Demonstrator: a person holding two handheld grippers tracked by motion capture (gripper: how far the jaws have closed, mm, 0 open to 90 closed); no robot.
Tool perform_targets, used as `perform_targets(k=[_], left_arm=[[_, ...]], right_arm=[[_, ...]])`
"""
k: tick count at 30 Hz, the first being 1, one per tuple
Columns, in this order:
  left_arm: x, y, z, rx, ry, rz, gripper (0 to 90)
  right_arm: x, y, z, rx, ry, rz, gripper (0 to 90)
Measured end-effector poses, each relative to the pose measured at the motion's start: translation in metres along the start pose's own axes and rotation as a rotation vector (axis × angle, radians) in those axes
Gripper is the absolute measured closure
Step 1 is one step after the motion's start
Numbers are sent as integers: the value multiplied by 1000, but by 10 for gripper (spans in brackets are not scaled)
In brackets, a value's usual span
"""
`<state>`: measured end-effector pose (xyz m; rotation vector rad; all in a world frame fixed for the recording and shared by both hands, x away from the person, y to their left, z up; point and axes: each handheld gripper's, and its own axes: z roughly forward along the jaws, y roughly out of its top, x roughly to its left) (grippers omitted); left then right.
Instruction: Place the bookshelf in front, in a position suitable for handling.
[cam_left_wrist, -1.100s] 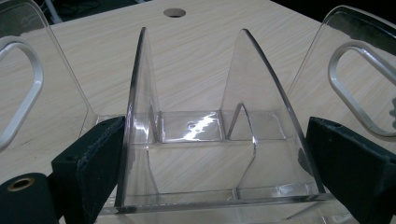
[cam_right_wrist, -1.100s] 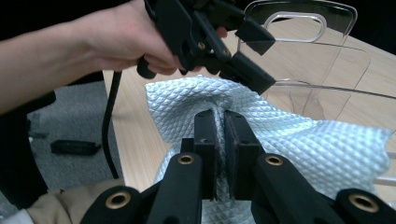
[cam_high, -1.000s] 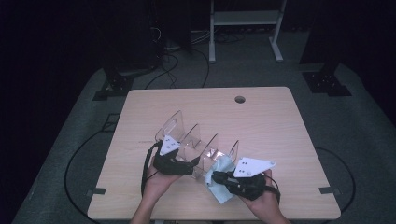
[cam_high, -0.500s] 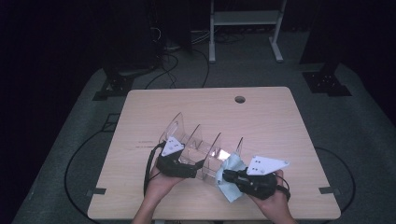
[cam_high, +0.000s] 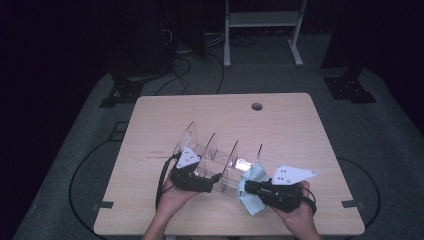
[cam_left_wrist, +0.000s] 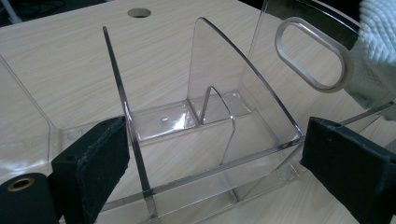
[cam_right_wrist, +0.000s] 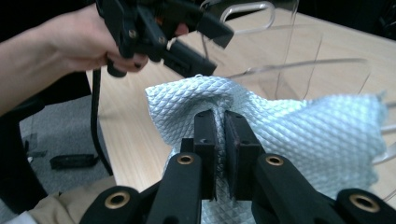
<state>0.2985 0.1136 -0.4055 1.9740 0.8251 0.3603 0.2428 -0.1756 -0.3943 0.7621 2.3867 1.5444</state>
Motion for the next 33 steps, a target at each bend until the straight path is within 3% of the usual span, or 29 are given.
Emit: perform_targets(k=[5,8,16,21,33], left_arm=[[-1,0,1,6,12,9,71],[-2,-1,1,6,11,10,71],[-1,-1,1,3,5,9,72],[-2,-1,2,9,9,15,72],[-7,1,2,15,0,32,72]], right_arm=[[-3,12,-7,-44,-25,-5,836],[-6,8,-2,-20,-27,7,836],[-8,6,-4,-37,-25,24,837],[-3,2,-3,-14,-24,6,837],[-9,1,-8,-16,-59,22,837]])
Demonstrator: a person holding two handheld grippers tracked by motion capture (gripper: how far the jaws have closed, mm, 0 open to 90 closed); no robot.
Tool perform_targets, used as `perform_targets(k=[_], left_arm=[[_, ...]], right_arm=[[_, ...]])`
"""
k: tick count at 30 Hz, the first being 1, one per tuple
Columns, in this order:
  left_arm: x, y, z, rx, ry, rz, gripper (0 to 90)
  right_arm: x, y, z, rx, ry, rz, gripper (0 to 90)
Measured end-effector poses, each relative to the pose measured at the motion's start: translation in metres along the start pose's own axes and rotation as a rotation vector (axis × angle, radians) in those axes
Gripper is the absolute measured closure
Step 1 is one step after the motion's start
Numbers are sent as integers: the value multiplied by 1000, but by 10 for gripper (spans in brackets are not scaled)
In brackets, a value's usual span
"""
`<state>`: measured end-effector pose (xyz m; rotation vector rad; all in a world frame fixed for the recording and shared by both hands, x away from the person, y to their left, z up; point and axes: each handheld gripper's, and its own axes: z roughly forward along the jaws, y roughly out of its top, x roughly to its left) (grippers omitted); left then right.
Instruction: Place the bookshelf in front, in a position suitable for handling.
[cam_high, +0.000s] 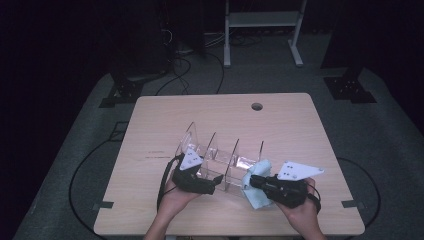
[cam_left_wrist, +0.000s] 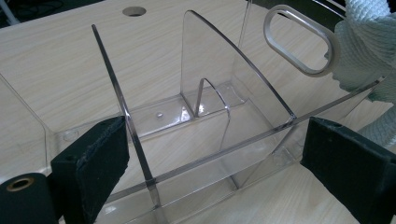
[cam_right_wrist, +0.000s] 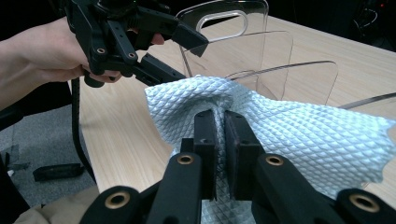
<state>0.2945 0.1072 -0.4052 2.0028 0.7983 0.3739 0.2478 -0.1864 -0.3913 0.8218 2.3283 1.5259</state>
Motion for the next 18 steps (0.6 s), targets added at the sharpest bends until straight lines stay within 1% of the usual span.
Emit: perform_targets(k=[2,5,6,8,10,13,15,17,18], left_arm=[[-1,0,0,3,3,6,71],[-3,0,0,0,-9,5,72],[-4,1,0,-2,-15,11,72],[-7,2,2,-3,-28,19,73],[-12,3,3,-4,-39,32,73],[-17,3,6,-4,-49,46,73],[-20,3,6,-2,-59,55,73],[-20,4,5,-2,-77,53,74],[-20,5,4,-12,-80,57,81]], right_arm=[[0,0,0,1,-3,-1,837],[-1,-1,-1,2,-8,-2,837],[-3,-1,-2,-1,-12,-1,838],[-8,-2,-4,-6,-37,1,838],[-15,-4,-7,-6,-63,16,838],[-24,-8,-11,-8,-86,37,838],[-29,-10,-12,-8,-97,47,838],[-32,-11,-13,-11,-104,57,837],[-32,-12,-13,-10,-105,62,838]])
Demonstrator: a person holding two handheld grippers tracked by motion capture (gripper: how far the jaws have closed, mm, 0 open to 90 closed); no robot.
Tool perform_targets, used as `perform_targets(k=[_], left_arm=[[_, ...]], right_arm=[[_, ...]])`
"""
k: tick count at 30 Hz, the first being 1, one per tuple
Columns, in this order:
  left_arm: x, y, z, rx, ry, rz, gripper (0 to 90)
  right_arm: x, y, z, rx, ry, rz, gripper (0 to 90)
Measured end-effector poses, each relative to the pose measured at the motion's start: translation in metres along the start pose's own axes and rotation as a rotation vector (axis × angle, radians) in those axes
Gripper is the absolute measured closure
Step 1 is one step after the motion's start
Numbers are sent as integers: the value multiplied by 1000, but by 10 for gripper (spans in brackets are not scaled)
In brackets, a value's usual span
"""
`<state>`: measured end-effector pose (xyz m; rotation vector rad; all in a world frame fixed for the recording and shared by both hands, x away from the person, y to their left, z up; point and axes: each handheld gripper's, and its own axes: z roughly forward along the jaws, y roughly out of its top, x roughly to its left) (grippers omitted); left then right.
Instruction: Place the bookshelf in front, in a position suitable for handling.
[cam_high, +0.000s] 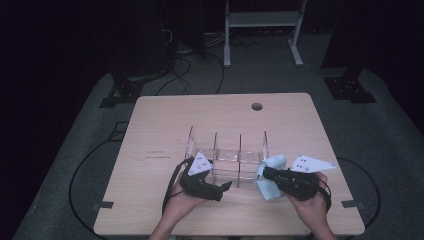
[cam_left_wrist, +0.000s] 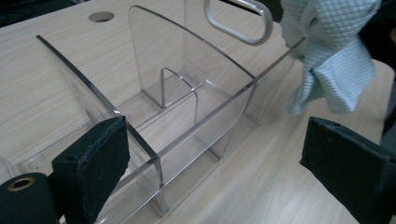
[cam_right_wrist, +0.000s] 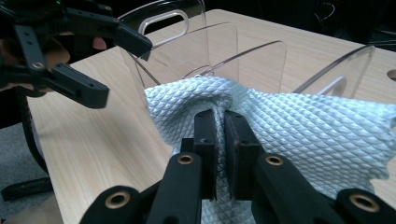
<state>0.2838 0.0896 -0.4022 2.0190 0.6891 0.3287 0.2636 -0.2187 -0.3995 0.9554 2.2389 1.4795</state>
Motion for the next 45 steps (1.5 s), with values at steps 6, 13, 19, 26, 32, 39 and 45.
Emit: perform_targets(k=[6,13,19,26,32,39,45], left_arm=[[7,7,-22,-66,27,11,81],[26,9,-49,-126,93,-3,79],[42,2,-56,-125,130,-20,59],[53,-7,-49,-97,96,-41,26],[63,-15,-44,-105,58,-79,25],[72,-24,-25,-72,-10,-79,25],[73,-28,-15,-80,-52,-80,32]], right_arm=[[-1,-1,0,6,-4,0,837],[-2,-1,0,8,1,3,837],[-5,-2,-1,8,-4,9,837],[-10,-4,-2,8,-13,21,837],[-15,-5,-4,5,-25,40,837],[-15,-5,-3,4,-28,29,836],[-16,-6,-3,3,-19,35,836]])
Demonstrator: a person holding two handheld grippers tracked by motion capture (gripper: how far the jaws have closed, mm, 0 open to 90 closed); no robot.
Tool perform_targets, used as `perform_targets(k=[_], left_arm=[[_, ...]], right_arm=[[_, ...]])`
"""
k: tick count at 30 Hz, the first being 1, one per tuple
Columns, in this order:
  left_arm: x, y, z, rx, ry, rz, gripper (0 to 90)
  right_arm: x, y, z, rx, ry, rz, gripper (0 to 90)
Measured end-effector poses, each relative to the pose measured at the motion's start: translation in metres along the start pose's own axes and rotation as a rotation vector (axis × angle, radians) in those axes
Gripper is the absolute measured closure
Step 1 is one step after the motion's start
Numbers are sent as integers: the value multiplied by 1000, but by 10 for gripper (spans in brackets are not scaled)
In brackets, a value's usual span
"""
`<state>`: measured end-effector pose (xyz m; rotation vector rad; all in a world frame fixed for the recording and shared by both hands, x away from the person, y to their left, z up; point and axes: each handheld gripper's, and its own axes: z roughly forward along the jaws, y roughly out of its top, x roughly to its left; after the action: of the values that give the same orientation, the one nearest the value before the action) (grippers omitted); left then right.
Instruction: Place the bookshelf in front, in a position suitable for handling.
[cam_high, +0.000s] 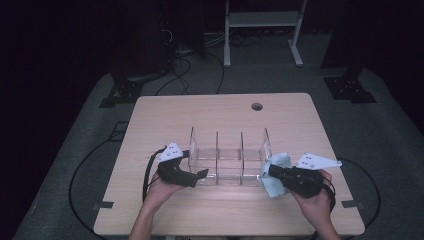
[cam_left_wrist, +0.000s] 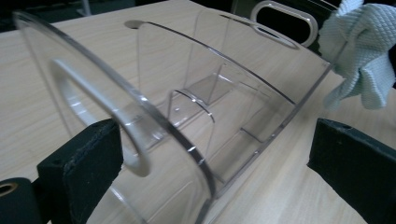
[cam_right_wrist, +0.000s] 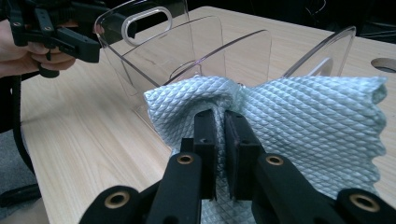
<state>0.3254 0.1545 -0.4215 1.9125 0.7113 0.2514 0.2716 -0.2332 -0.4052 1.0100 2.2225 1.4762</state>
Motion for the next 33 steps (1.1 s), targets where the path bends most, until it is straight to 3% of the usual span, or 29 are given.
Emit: perform_targets(k=[3,8,11,15,19,23,27,30,33], left_arm=[[-3,-1,2,0,-4,16,46],[-5,-3,-1,-5,-70,16,119],[-7,-3,3,1,-58,26,126],[-10,-2,7,7,-31,28,131],[-10,-4,5,2,-34,38,249],[-12,-6,4,-7,-50,49,288],[-15,-7,2,-1,-96,66,340],[-19,-6,3,1,-118,68,377],[-25,-5,6,13,-97,103,385]], right_arm=[[-2,-1,-1,-1,7,3,836],[-12,-3,-5,-14,-5,34,836],[-15,-4,-6,-15,-5,44,836],[-12,-4,-5,-7,-11,16,834],[-18,-4,-5,-16,-17,34,834],[-21,-6,-6,-25,-21,46,834],[-23,-7,-8,-30,-49,35,834],[-29,-8,-12,-36,-66,61,835],[-30,-12,-9,-28,-57,75,835]])
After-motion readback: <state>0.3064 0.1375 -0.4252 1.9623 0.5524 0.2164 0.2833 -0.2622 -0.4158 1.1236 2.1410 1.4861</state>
